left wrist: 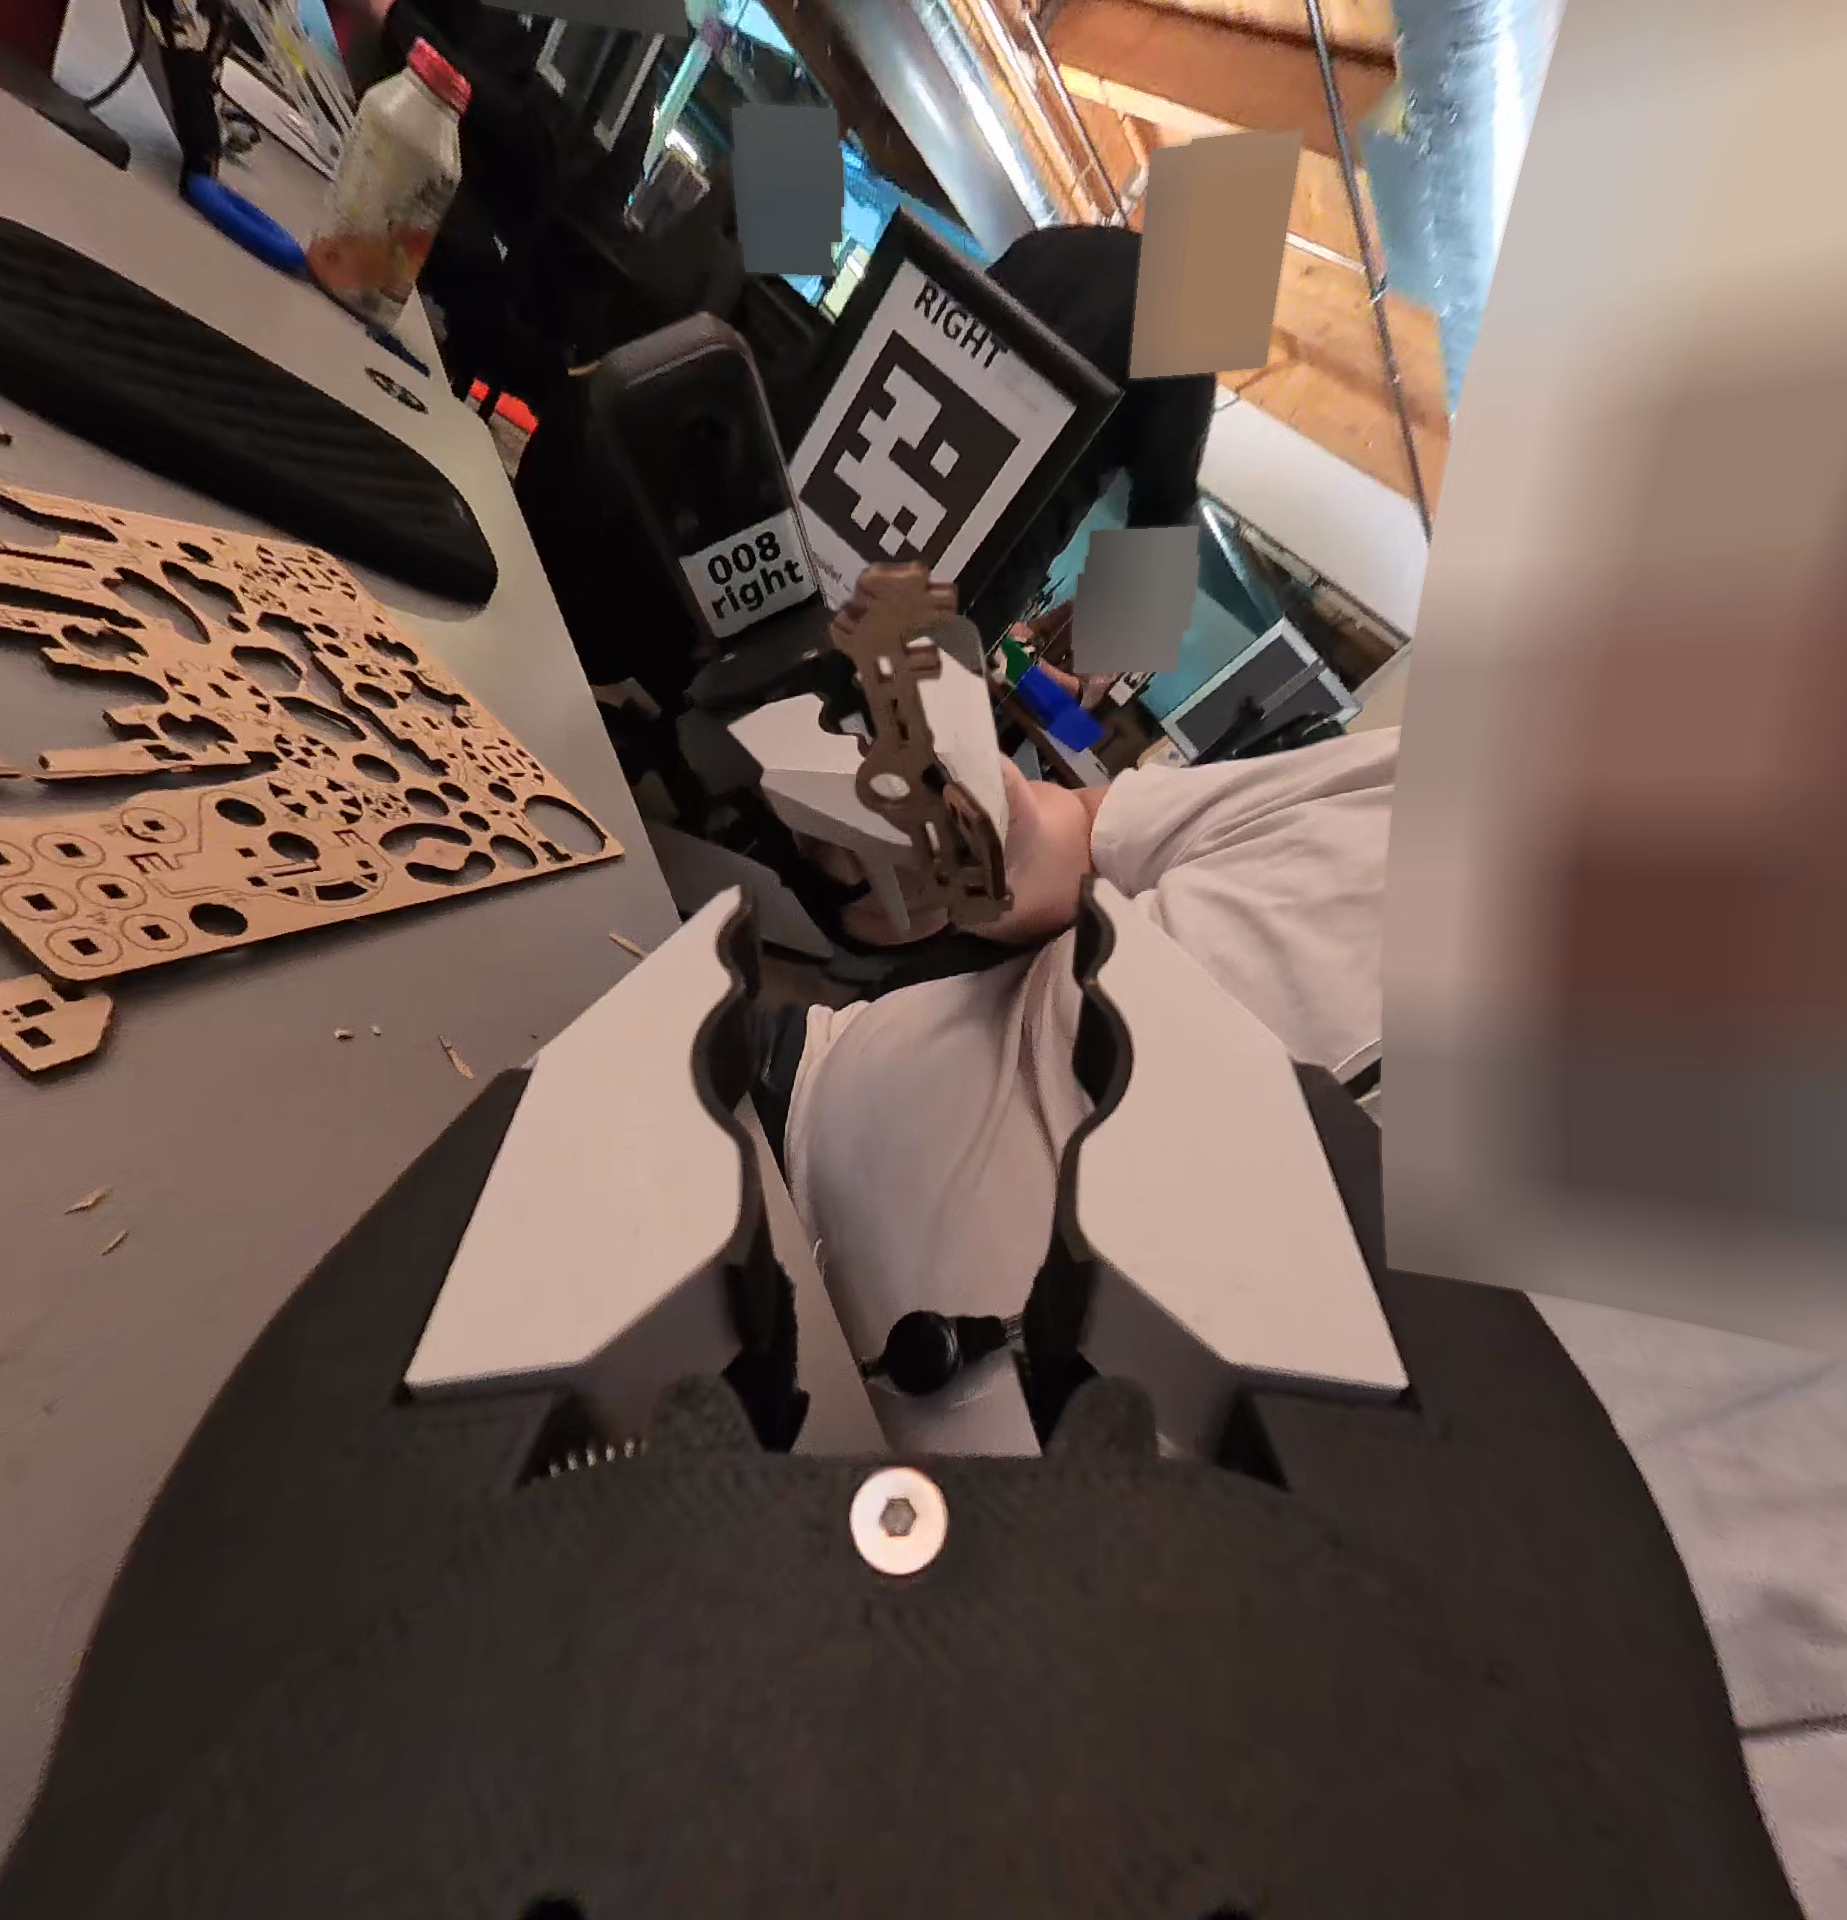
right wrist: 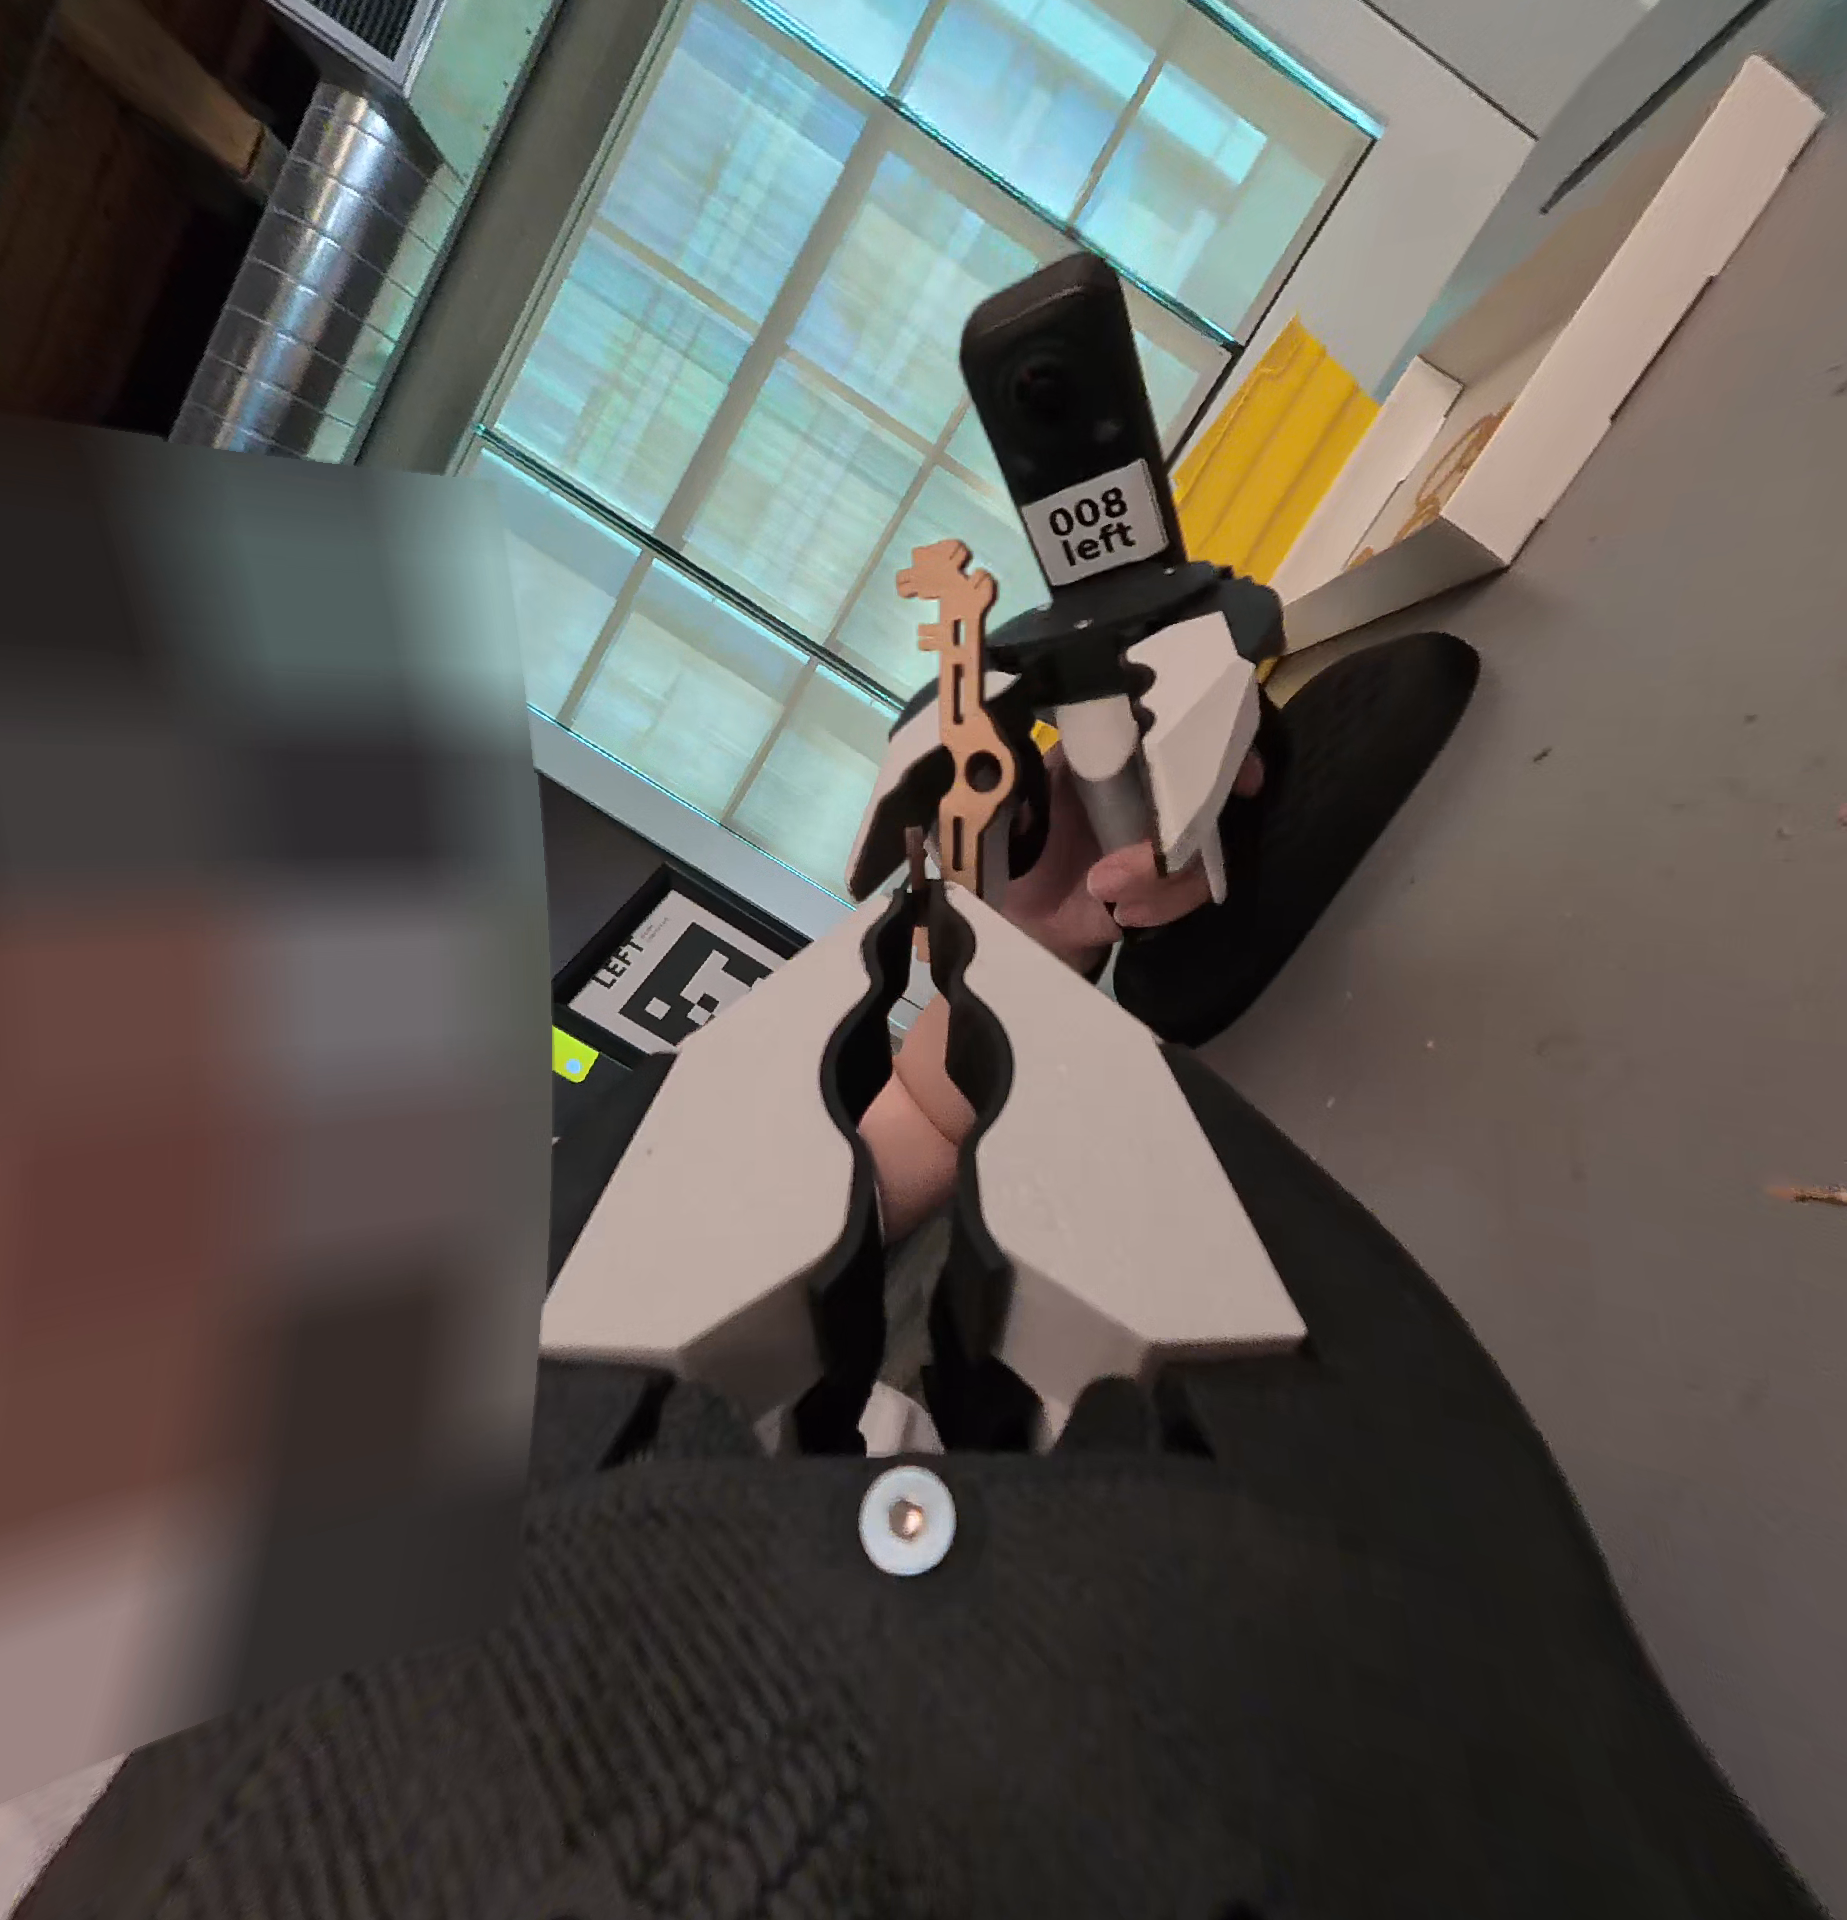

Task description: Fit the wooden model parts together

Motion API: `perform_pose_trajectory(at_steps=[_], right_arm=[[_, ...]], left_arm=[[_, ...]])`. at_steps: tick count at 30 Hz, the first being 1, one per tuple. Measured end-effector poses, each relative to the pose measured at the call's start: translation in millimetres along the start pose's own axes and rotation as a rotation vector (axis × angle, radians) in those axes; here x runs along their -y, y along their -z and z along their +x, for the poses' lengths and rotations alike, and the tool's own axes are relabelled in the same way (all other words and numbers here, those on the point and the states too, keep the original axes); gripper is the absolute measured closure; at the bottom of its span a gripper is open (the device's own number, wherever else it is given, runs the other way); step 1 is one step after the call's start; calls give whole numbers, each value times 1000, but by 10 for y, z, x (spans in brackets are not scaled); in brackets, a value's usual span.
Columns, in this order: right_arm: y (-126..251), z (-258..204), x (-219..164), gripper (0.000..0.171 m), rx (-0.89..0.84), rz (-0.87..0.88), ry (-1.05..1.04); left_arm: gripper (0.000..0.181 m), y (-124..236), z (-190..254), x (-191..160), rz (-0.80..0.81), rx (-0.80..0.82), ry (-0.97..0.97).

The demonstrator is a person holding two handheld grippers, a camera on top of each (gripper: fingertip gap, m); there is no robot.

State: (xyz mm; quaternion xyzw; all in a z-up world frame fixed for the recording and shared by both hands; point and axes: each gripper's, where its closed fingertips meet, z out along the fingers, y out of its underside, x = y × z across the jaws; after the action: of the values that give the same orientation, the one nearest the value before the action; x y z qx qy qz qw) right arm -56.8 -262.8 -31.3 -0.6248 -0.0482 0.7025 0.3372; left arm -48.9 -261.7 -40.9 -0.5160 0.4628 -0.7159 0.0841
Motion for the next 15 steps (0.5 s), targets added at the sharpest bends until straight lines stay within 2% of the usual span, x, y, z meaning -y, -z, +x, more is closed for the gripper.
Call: perform_pose_trajectory(at_steps=[4, 15], right_arm=[[8, 21, 43, 169, 7, -4, 36], [-24, 141, 48, 169, -15, -27, 80]], left_arm=[[125, 8, -1, 62, 57, -21, 32], [142, -31, -103, -6, 42, -1, 53]])
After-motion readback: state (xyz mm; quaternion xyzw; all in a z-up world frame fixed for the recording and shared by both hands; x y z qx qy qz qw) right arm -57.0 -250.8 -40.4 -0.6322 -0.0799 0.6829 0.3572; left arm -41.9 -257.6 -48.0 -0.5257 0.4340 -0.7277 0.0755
